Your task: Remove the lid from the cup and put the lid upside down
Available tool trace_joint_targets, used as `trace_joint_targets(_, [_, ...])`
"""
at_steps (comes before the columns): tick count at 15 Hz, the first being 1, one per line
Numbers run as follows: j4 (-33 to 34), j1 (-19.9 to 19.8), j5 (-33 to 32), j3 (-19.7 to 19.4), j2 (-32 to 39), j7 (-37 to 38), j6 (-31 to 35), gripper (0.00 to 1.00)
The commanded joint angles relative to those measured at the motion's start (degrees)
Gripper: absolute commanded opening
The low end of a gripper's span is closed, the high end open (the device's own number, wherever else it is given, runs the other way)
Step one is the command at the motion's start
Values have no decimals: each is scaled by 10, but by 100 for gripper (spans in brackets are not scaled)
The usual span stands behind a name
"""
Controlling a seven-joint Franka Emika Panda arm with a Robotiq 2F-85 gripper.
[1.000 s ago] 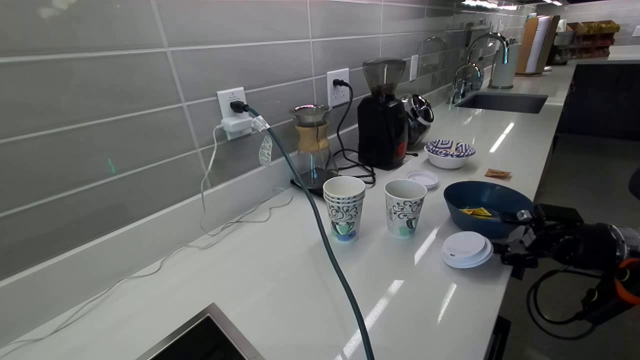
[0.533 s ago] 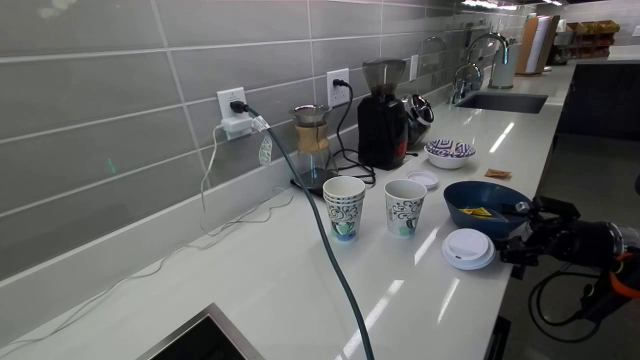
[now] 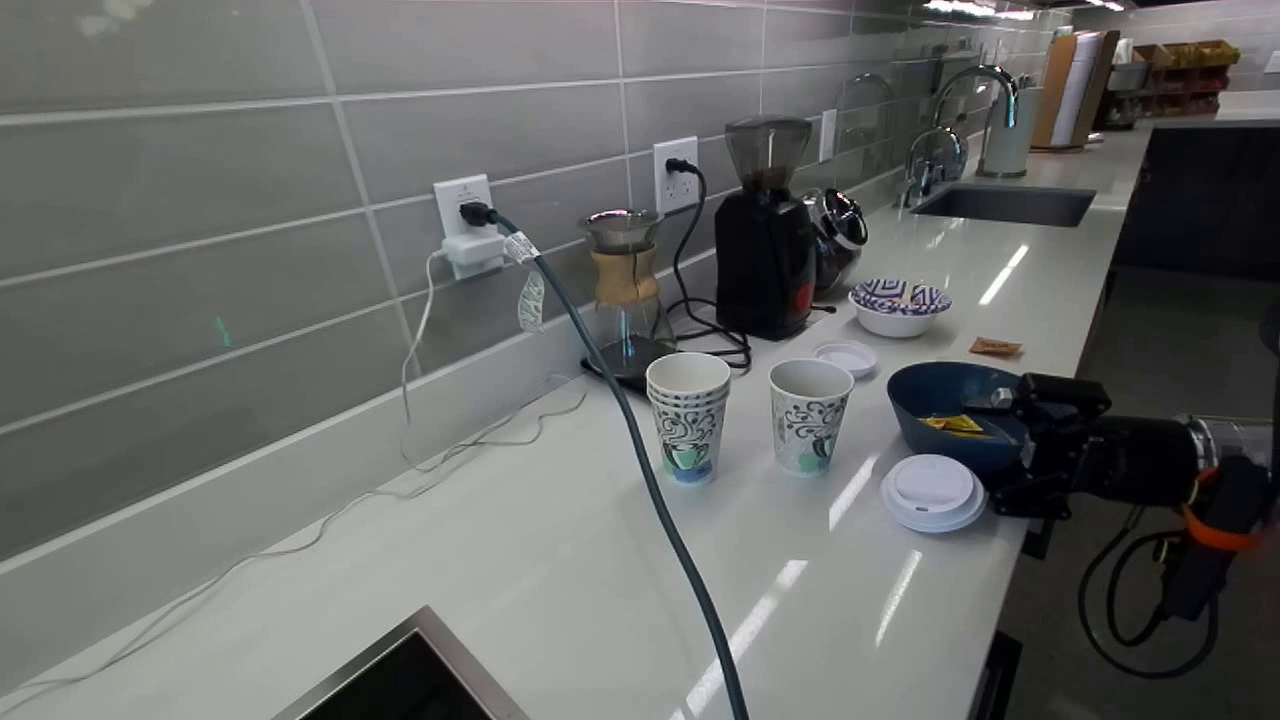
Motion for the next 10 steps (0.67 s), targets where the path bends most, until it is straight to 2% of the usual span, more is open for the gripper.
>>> trace_joint_targets(1, [-24, 34, 35, 10, -24, 24, 119, 100])
trace_joint_targets(10, [-30, 98, 118, 69, -76, 97, 374, 100])
